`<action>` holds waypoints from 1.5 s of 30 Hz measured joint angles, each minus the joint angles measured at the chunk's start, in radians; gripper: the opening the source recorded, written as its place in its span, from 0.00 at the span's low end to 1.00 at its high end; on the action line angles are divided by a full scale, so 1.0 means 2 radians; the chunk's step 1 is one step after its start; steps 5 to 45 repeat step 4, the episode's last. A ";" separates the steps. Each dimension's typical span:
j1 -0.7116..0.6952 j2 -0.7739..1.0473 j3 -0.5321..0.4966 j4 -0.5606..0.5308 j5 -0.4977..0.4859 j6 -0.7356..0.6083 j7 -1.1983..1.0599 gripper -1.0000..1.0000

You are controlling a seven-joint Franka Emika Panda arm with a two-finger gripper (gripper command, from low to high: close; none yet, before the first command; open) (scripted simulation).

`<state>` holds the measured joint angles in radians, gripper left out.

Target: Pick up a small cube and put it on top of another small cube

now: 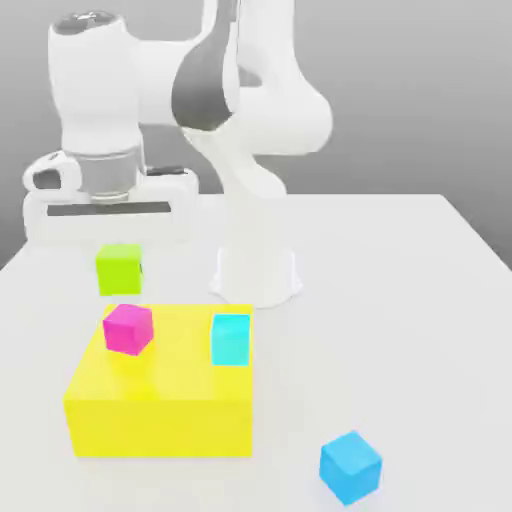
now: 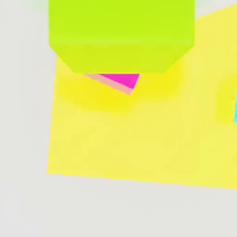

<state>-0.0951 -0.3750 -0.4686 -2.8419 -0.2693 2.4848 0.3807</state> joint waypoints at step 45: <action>0.001 0.010 -0.002 -0.004 0.001 0.013 -0.002 1.00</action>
